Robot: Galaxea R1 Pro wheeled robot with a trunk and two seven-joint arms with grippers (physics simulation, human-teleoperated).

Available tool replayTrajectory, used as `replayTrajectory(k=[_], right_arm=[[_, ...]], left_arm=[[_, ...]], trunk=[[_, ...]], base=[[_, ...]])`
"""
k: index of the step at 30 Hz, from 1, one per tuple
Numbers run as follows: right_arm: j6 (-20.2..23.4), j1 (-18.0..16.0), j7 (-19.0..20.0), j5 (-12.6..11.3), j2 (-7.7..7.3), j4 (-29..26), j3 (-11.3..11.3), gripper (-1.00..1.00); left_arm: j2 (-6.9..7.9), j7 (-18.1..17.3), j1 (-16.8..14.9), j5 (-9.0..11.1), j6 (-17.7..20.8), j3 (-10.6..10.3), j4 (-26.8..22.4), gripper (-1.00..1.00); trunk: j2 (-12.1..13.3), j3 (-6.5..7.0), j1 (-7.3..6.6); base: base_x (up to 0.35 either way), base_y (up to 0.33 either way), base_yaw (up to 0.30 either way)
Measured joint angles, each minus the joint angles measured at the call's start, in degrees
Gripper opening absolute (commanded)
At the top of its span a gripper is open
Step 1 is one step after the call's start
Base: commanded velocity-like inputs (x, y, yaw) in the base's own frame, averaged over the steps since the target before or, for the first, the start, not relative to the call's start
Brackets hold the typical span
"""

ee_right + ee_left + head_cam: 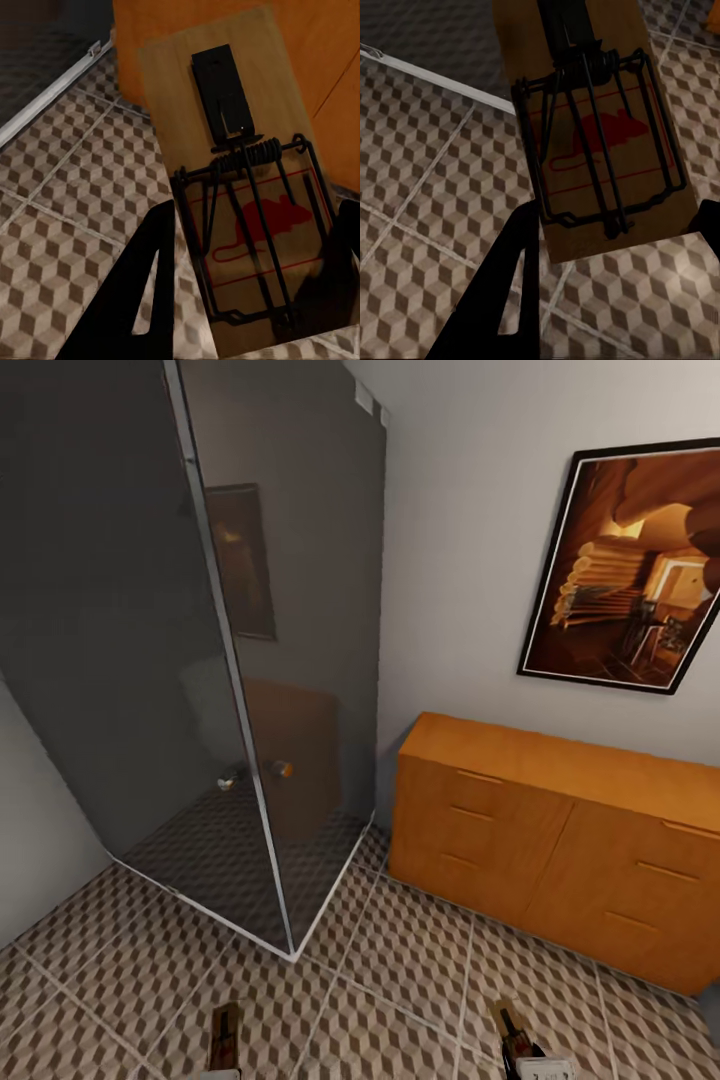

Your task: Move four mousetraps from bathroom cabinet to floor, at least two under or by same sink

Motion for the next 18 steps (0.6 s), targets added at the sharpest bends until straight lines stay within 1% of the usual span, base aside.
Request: replayTrajectory(k=[10,13,18], right_arm=[[1.54,0.0,0.01,0.02,0.07,-0.01,0.0,-1.0],[1.72,0.0,0.05,0.02,0.07,-0.01,0.0,-1.0],[1.77,0.0,0.08,0.02,0.08,0.0,0.0,-1.0]], left_arm=[[-0.04,-0.09,0.0,-0.02,0.0,-0.01,0.0,-1.0],[-0.05,-0.14,0.0,-0.03,0.02,-0.01,-0.01,-1.0],[-0.05,-0.16,0.0,-0.03,0.03,0.0,-0.02,-1.0]], trunk=[[0.0,0.0,0.01],[0.0,0.0,0.01],[0.0,0.0,0.02]], base=[[-0.173,0.235,0.286],[-0.264,0.108,0.286],[-0.307,0.018,0.286]])
